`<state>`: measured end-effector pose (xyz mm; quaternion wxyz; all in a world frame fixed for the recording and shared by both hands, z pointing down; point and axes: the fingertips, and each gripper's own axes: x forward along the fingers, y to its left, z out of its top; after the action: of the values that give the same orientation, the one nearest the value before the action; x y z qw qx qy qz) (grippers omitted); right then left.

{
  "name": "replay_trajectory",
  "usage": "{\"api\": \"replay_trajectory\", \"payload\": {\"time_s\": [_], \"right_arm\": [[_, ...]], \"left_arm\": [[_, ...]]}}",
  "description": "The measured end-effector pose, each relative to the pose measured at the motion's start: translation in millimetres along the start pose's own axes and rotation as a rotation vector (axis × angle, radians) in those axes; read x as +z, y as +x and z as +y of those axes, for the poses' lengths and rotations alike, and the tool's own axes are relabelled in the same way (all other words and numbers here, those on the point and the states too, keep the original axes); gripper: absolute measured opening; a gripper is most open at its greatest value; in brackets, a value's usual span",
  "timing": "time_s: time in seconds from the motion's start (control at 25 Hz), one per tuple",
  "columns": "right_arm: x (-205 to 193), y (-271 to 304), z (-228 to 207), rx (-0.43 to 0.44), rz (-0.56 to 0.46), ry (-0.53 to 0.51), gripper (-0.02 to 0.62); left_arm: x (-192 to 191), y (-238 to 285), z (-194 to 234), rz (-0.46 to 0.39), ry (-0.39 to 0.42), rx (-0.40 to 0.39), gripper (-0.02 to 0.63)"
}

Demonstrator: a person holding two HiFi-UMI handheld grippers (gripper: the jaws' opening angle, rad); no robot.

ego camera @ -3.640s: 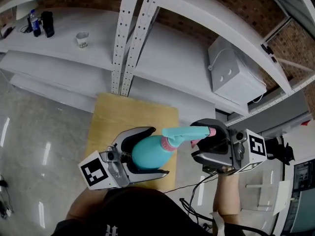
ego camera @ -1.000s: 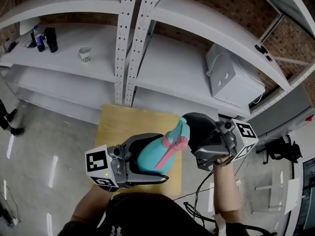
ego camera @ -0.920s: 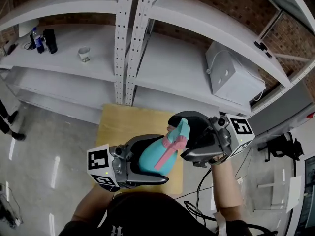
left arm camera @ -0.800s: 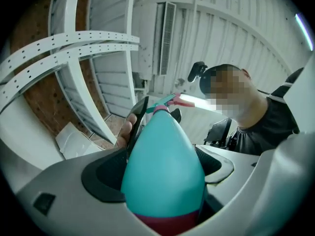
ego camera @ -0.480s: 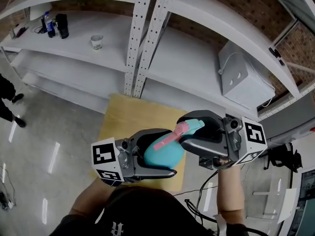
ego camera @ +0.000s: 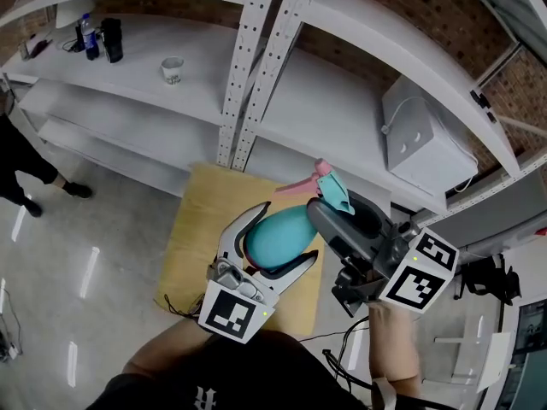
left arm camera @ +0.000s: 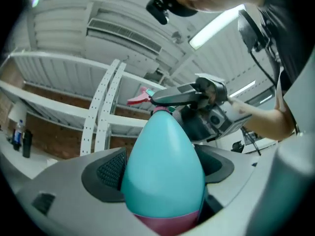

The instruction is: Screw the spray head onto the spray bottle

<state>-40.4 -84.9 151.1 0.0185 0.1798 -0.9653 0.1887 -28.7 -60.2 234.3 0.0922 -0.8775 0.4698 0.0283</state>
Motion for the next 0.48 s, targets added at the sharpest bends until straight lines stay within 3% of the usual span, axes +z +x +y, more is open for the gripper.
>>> {"api": "replay_trajectory", "payload": {"time_s": [0.08, 0.28, 0.48], "right_arm": [[-1.0, 0.9, -3.9, -0.049, -0.005, 0.007, 0.144], [8.7, -1.7, 3.6, -0.055, -0.051, 0.004, 0.146], [15.1, -20.9, 23.9, 0.025, -0.101, -0.011, 0.181]], "left_arm": [[3.4, 2.9, 0.9, -0.053, -0.016, 0.004, 0.423], [14.6, 4.2, 0.8, -0.180, -0.313, -0.132, 0.423], [21.0, 0.0, 5.7, -0.211, -0.389, -0.232, 0.423]]}}
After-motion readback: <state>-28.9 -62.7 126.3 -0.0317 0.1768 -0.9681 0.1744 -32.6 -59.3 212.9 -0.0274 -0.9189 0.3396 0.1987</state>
